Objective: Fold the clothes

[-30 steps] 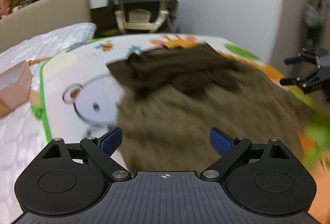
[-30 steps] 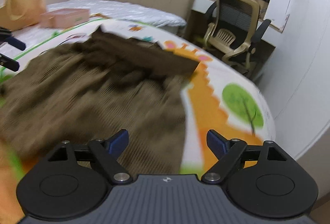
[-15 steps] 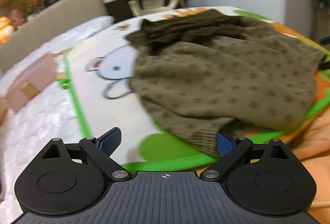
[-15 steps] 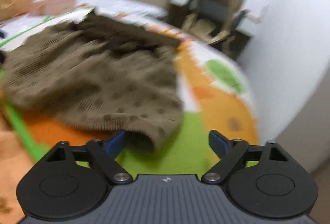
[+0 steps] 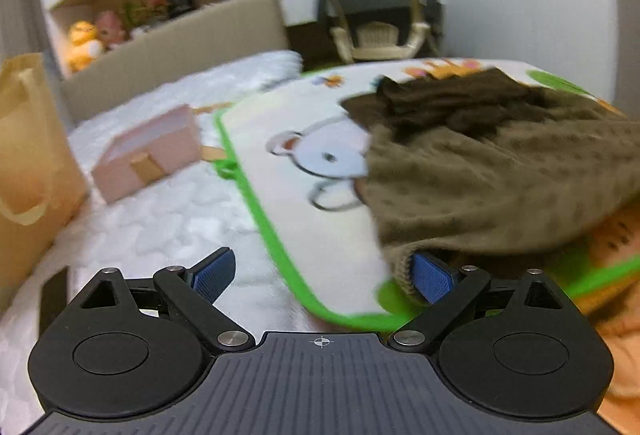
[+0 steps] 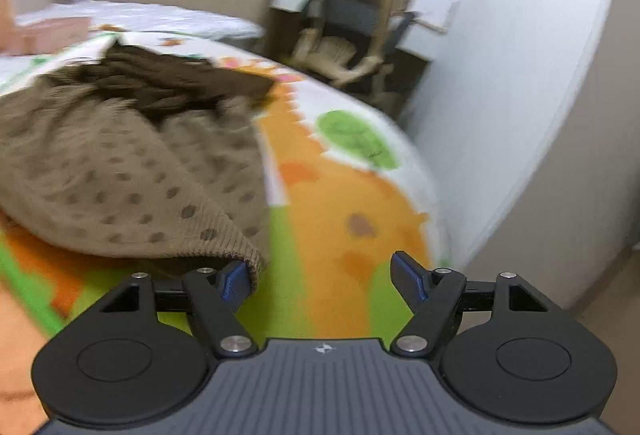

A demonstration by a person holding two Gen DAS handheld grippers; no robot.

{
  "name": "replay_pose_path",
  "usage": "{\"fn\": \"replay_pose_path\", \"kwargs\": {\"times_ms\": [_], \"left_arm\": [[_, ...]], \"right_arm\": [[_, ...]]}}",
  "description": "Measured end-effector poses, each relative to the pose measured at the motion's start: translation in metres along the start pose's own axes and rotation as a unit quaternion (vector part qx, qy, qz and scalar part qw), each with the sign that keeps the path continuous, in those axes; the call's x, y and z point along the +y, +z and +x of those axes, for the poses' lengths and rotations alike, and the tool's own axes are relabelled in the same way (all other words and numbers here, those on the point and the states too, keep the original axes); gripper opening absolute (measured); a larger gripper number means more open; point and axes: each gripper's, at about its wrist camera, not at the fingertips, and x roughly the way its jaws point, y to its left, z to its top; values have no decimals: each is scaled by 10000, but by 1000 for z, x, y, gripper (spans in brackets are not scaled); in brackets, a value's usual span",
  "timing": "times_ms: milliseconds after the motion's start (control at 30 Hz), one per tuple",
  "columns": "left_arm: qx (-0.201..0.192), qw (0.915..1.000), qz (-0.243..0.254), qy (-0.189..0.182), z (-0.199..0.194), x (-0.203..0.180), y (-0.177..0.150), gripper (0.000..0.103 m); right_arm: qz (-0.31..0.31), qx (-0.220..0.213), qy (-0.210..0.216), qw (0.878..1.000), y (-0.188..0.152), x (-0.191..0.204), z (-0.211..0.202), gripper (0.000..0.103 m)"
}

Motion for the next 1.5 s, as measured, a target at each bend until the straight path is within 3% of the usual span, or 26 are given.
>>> {"fn": "replay_pose_path", "kwargs": {"times_ms": [133, 333, 500, 633, 733, 800, 833, 867, 967, 1167, 1500], "left_arm": [[109, 9941, -268, -1043, -8, -1, 0, 97], [-127, 9855, -376, -1649, 1, -10, 42, 98], [-271, 9734, -628, -2187, 51, -19, 108, 98], [-272, 9750, -592, -2127, 110, -36, 151, 98], [-99, 9711, -941, -2191, 159, -43, 170, 97], [89, 9692, -1152, -2174, 187, -45, 175, 86], [206, 9685, -1231, -2154, 201, -46, 177, 69], [372, 9684, -1298, -2098, 213, -48, 176, 65], [609, 9671, -1379, -2051, 235, -47, 172, 65], [554, 9715, -1164, -1991, 246, -42, 171, 64], [519, 9784, -1023, -1722, 243, -40, 173, 78]], "right_arm": [[-85, 34, 458, 9989, -2, -2, -7, 84], [98, -482, 900, 9947, 40, -14, -10, 85], [583, -644, 1124, 9899, 108, -25, 49, 85], [272, -404, 1242, 9911, 155, -9, 131, 85], [234, -102, 1261, 9917, 178, 7, 192, 66], [284, 124, 1315, 9908, 188, 18, 229, 53], [331, 204, 1344, 9902, 191, 22, 244, 52], [378, 259, 1362, 9896, 193, 25, 256, 50], [453, 357, 1458, 9876, 193, 31, 280, 48], [399, 552, 1383, 9880, 180, 35, 315, 50], [502, 263, 1369, 9890, 167, 33, 313, 59]]}}
